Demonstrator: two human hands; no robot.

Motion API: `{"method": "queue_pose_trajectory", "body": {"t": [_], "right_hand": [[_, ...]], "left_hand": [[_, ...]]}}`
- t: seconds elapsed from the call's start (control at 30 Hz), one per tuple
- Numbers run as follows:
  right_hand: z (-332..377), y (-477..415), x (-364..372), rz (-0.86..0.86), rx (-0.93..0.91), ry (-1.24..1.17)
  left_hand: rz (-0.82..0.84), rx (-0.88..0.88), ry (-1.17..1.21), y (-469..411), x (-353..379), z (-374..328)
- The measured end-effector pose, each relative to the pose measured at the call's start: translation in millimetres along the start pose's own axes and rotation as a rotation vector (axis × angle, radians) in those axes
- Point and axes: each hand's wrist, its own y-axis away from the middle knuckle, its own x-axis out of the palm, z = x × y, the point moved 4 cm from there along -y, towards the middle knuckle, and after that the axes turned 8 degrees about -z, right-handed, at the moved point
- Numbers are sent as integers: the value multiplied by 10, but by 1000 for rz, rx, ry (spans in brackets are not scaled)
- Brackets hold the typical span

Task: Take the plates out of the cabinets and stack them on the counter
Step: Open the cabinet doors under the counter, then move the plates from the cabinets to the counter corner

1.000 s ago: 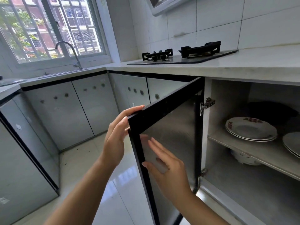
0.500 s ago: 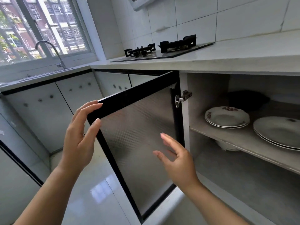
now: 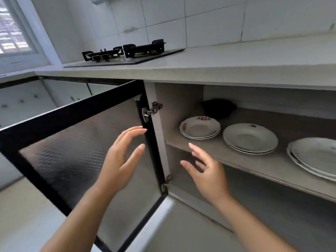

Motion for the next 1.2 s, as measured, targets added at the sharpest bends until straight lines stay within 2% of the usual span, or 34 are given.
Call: {"method": "queue_pose_trajectory", "body": {"t": [0.23,0.5,0.67,0.8,1.0,1.2], "right_hand": [[-395,-351,-331,-126,28,161],[-740,-883,-238,-301,45,395],[-915,-1183,-119,-395,93,486],[-1027,-1345,-50,-468,147,523],[-1390,-1601,-6,-536,240,504],[-1747,-1843,-14,-531,225,475]], "left_hand": [[137,47,173,-403,872,229],[278,119,354,-959,1562,822],[316,81,487,-1230,1977,1253],[380,-16,491,-1378,2226,1463],[341,-138,407,-1558,2509,1784],[236,-116,316,-1684,2873,1964]]}}
